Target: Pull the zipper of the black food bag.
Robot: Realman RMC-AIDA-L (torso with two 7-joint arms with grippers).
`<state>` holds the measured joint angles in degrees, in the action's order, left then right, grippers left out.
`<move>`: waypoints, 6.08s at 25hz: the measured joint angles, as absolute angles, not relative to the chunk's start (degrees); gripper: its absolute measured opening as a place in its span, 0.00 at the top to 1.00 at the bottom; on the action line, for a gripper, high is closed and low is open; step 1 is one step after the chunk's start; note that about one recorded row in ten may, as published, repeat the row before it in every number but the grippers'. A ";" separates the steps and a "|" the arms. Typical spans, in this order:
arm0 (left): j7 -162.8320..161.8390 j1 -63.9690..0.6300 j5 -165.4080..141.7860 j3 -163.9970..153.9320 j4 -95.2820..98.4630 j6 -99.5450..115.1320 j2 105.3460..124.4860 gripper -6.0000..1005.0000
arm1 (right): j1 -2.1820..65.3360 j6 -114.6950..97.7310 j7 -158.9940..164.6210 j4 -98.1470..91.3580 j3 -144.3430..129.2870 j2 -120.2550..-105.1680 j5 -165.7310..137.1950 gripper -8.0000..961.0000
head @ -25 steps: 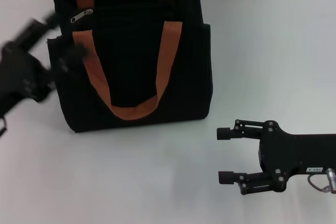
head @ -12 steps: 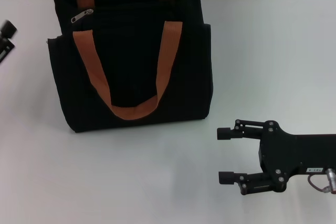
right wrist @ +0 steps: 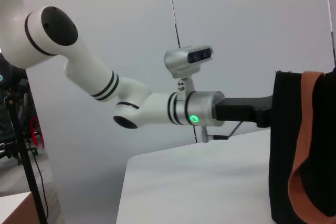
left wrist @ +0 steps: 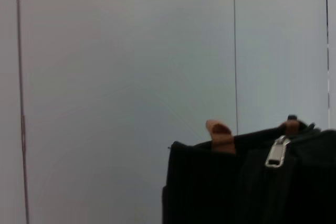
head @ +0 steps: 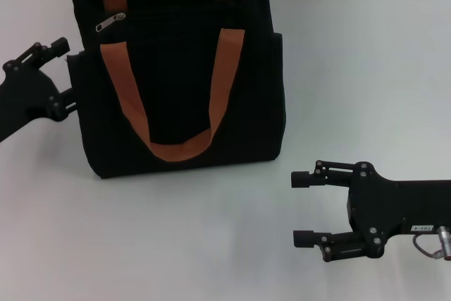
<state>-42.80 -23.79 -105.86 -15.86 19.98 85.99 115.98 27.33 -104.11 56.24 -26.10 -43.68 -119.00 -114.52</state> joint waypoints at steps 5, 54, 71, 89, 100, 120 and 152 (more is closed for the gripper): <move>-42.52 -25.89 -105.40 -15.45 20.42 81.52 115.95 0.18 | 27.27 -104.31 56.24 -26.10 -43.68 -119.00 -114.52 0.16; -33.79 -24.96 -99.05 -15.90 21.44 91.36 118.46 0.97 | 36.36 -112.35 84.68 -25.92 -43.24 -118.89 -98.46 0.16; -32.97 -25.24 -97.57 -15.91 20.56 93.51 118.39 0.97 | 51.31 -92.37 114.75 -28.89 -50.07 -117.52 -95.84 0.16; -34.58 -25.64 -96.86 -15.96 20.19 96.31 118.44 0.97 | 58.50 -80.57 125.09 -30.15 -58.91 -117.68 -100.14 0.42; -35.29 -26.58 -96.85 -15.95 19.32 96.68 118.48 0.97 | 61.36 -74.26 127.84 -30.11 -64.00 -118.64 -101.05 0.48; -36.22 -27.63 -96.86 -16.47 19.34 96.86 118.47 0.97 | 63.28 -68.90 127.90 -30.25 -66.94 -119.46 -102.50 0.65; -38.41 -27.87 -95.63 -15.89 19.33 97.36 118.31 0.97 | 64.12 -66.96 127.60 -31.43 -69.45 -119.65 -102.30 0.69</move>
<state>-38.41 -27.87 -95.63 -15.89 19.33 97.36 118.31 64.12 -66.96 127.60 -31.43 -69.45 -119.65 -102.30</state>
